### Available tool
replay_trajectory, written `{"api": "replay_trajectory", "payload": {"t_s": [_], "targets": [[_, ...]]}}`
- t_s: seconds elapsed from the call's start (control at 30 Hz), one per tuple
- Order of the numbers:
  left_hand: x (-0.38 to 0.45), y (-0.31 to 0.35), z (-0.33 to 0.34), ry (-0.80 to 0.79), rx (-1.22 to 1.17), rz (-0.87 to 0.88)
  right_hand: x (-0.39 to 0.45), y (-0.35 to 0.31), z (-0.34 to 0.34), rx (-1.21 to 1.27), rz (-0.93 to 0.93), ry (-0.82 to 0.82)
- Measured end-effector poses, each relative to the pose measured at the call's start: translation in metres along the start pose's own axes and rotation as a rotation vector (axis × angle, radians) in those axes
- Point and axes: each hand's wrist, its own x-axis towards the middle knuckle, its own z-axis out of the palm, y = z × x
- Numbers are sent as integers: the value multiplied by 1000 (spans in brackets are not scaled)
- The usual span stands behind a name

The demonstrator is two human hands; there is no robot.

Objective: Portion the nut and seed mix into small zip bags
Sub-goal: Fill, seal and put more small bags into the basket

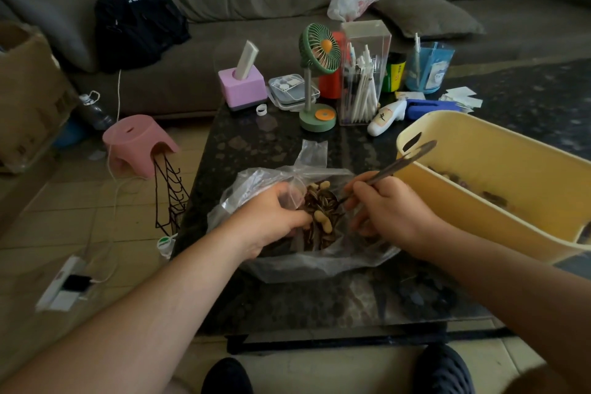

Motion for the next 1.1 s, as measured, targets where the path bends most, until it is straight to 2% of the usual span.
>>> {"api": "replay_trajectory", "payload": {"t_s": [0.2,0.43,0.53,0.7,0.93,1.0,1.1], "targets": [[-12,10,-29,-40,428,85,4,-3,-6,-20,47,55],[-17,11,-43,-97,559,177,5,-6,-9,16,15,104],[-16,13,-38,-80,516,231,6,-8,-11,72,0,141],[-11,11,-35,-11,299,232,4,-10,-11,86,-22,128],[-20,13,-41,-305,248,209,2,-10,-11,94,-25,121],[-21,11,-41,-320,267,210,2,-11,-12,95,-22,123],[-21,9,-39,-261,306,228,1,-13,-13,90,-15,122]]}}
